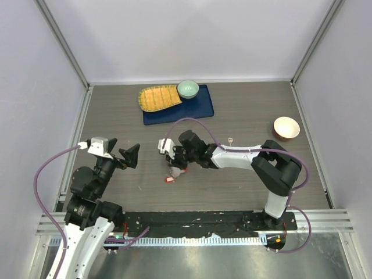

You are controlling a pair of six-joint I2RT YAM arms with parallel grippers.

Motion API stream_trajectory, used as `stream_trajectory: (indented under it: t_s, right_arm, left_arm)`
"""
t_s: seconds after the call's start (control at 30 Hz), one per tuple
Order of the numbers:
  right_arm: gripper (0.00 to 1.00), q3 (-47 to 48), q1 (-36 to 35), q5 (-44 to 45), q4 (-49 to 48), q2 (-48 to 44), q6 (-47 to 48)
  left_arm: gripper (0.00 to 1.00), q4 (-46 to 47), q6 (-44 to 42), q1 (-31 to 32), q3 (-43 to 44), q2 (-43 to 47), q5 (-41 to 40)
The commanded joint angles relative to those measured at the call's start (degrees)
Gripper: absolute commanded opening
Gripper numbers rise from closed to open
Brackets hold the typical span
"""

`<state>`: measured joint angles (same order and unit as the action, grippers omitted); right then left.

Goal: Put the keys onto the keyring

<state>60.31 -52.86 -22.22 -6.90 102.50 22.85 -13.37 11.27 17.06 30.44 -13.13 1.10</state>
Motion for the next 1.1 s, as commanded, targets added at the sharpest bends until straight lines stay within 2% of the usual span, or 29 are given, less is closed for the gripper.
stream_trajectory:
  t_s: [0.0, 0.17, 0.33, 0.7, 0.87, 1.07]
  right_arm:
    - [0.01, -5.54, 0.04, 0.76, 0.56, -2.13, -2.98]
    - [0.03, -7.58, -0.05, 3.06, 1.79, -2.92, -4.66]
    - [0.09, -5.74, -0.05, 3.5, 5.13, -2.13, -5.53]
    - [0.38, 1.56, -0.05, 7.36, 16.91, -5.99, -9.49]
    - [0.4, 2.53, -0.05, 7.63, 19.02, -5.64, -9.84]
    - [0.36, 4.19, 0.04, 6.49, 19.81, -2.14, -9.05]
  left_arm:
    - [1.0, 0.09, -1.25, -0.27, 0.77, -1.81, 2.67]
    - [0.99, 0.18, -0.98, -0.27, 0.76, -2.78, 3.99]
    - [1.0, -0.52, -0.9, -0.27, 1.12, -4.45, 5.14]
    - [1.0, -1.49, -0.98, -0.27, 1.47, -5.68, 5.31]
    - [1.0, -1.31, -0.98, -0.27, 1.38, -5.6, 5.49]
    - [1.0, -1.23, -0.98, -0.19, 1.29, -5.59, 5.75]
